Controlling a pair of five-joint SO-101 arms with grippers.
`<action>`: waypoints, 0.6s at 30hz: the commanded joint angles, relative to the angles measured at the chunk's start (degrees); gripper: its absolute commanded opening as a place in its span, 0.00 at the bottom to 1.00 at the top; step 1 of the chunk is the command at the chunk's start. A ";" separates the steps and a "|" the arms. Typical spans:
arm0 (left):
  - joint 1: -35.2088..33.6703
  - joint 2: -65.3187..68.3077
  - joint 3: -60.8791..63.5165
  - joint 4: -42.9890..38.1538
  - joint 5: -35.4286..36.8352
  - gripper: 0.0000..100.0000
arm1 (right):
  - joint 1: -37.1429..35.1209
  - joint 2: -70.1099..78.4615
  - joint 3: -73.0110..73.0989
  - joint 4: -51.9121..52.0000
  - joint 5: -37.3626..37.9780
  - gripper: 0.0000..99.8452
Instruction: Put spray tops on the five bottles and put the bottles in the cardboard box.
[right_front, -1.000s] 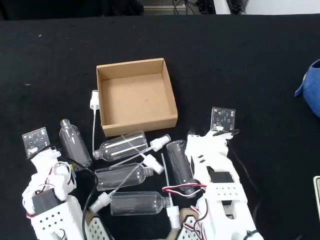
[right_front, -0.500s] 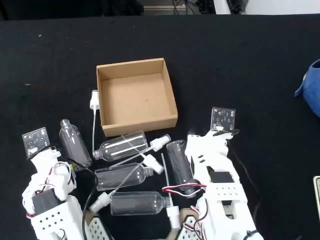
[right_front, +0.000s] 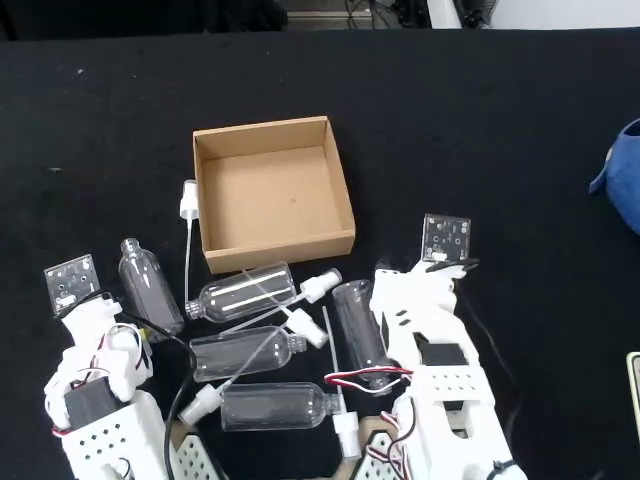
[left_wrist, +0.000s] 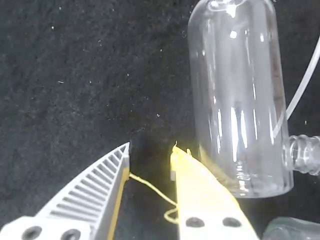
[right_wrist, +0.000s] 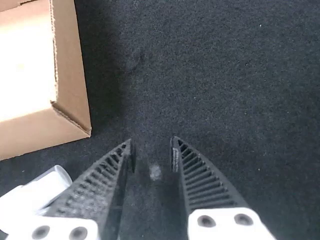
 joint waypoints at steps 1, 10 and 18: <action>1.36 -0.70 1.27 0.35 -0.70 0.03 | -1.14 0.13 -0.13 -1.67 0.00 0.11; 5.76 -0.70 -3.21 -7.03 -0.79 0.03 | -1.41 0.13 -0.13 -1.76 0.00 0.11; -0.75 -0.70 -18.07 1.49 -3.87 0.03 | -1.41 0.13 -0.13 -1.76 -0.18 0.11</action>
